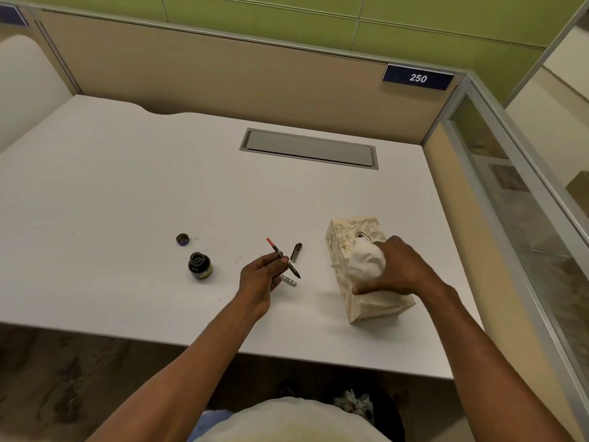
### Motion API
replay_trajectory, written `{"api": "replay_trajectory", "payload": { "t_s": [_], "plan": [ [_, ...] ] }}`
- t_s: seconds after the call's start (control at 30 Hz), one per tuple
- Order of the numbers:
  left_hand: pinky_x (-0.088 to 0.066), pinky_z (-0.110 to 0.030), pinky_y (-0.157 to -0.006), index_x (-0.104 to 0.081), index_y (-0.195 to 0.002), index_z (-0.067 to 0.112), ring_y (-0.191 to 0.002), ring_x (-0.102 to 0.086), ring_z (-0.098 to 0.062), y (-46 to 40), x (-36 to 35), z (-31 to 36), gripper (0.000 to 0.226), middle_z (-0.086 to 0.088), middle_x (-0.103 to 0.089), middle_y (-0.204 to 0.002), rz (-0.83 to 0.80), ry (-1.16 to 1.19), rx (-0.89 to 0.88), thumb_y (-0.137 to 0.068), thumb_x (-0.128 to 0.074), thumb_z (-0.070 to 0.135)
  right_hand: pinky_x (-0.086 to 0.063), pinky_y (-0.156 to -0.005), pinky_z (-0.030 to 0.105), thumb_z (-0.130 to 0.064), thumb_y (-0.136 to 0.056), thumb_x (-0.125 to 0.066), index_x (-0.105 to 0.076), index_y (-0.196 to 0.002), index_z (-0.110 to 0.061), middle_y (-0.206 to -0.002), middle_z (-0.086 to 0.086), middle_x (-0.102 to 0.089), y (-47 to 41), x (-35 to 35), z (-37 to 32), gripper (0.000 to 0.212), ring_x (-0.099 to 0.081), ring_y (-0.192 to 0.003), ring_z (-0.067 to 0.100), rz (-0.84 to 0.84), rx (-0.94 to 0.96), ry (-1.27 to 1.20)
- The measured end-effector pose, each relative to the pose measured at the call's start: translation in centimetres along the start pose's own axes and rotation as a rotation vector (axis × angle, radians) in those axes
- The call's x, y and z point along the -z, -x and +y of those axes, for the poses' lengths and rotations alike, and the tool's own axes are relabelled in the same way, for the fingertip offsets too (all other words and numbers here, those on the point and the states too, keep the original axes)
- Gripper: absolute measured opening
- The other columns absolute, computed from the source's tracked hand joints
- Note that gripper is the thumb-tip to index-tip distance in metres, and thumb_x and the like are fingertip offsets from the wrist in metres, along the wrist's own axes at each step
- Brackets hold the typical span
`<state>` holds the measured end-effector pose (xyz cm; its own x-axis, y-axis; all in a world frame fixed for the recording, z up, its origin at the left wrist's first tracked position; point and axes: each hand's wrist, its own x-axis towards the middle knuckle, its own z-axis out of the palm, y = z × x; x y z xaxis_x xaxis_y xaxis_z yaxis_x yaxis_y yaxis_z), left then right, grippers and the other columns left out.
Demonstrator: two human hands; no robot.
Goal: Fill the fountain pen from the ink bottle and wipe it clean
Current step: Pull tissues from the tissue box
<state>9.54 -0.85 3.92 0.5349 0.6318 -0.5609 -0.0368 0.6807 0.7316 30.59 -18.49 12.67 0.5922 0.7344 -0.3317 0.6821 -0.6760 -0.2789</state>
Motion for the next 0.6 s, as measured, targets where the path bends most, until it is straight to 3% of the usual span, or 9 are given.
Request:
{"api": "replay_trajectory", "payload": {
  "t_s": [0.07,0.13,0.23,0.33,0.4,0.5,0.6],
  "plan": [
    [-0.046,-0.028,-0.083,-0.074,-0.1,0.015,-0.082,-0.073,-0.007,-0.1,0.2,0.1,0.018,0.0,-0.077,-0.098,0.002,0.004,-0.004,-0.085,-0.074,0.005,-0.049,-0.083,0.032,-0.052,-0.062,-0.085,-0.059,-0.122,-0.032,-0.118,0.001,-0.049,0.0,-1.0,-0.5,0.068,-0.06,-0.104,0.025,-0.011,0.003,0.107],
    [-0.046,-0.028,-0.084,-0.073,-0.103,0.014,-0.083,-0.073,-0.007,-0.2,0.4,0.3,0.02,0.0,-0.077,-0.099,0.009,0.011,-0.004,-0.085,-0.074,0.005,-0.049,-0.087,0.035,-0.03,-0.077,-0.074,-0.061,-0.121,-0.024,-0.122,0.005,-0.055,0.2,-1.8,-0.7,0.046,-0.061,-0.109,0.03,0.05,0.017,0.174],
    [-0.046,-0.028,-0.085,-0.074,-0.101,0.015,-0.085,-0.071,-0.008,-0.3,0.8,0.3,0.019,-0.001,-0.076,-0.099,0.024,0.015,0.001,-0.085,-0.074,0.005,-0.05,-0.085,0.037,-0.019,-0.088,-0.064,-0.061,-0.119,-0.012,-0.12,0.01,-0.064,0.1,-2.5,-0.9,0.032,-0.063,-0.108,0.034,0.085,0.006,0.162],
    [-0.046,-0.028,-0.085,-0.074,-0.101,0.015,-0.087,-0.071,-0.009,-0.4,0.8,0.1,0.019,-0.001,-0.076,-0.099,0.029,0.016,0.009,-0.085,-0.075,0.005,-0.048,-0.085,0.037,-0.022,-0.096,-0.057,-0.061,-0.12,-0.008,-0.118,0.017,-0.068,0.0,-2.2,-0.6,0.028,-0.063,-0.107,0.036,0.07,-0.042,-0.058],
    [-0.045,-0.028,-0.084,-0.074,-0.102,0.015,-0.084,-0.071,-0.008,-0.4,0.5,0.0,0.019,-0.001,-0.076,-0.099,0.023,0.014,0.009,-0.085,-0.075,0.006,-0.049,-0.084,0.036,-0.034,-0.1,-0.052,-0.061,-0.119,-0.015,-0.118,0.014,-0.068,0.1,-1.6,-0.2,0.029,-0.064,-0.105,0.032,0.034,-0.087,-0.293],
    [-0.046,-0.027,-0.082,-0.074,-0.101,0.015,-0.083,-0.072,-0.007,-0.5,0.1,-0.1,0.018,0.0,-0.076,-0.097,0.009,0.011,0.008,-0.085,-0.074,0.005,-0.049,-0.102,0.043,-0.053,-0.097,-0.051,-0.057,-0.133,-0.03,-0.129,0.003,-0.066,0.5,-1.0,0.1,0.043,-0.063,-0.117,0.025,-0.032,-0.138,-0.717],
    [-0.045,-0.029,-0.085,-0.074,-0.101,0.015,-0.086,-0.072,-0.01,-0.5,-0.2,-0.1,0.018,0.0,-0.076,-0.098,0.0,0.005,0.006,-0.085,-0.074,0.005,-0.044,-0.11,0.044,-0.047,-0.101,-0.049,-0.059,-0.127,-0.031,-0.121,-0.004,-0.07,0.5,-0.3,0.3,0.032,-0.064,-0.114,0.017,0.006,-0.133,-1.039]
  ]
}}
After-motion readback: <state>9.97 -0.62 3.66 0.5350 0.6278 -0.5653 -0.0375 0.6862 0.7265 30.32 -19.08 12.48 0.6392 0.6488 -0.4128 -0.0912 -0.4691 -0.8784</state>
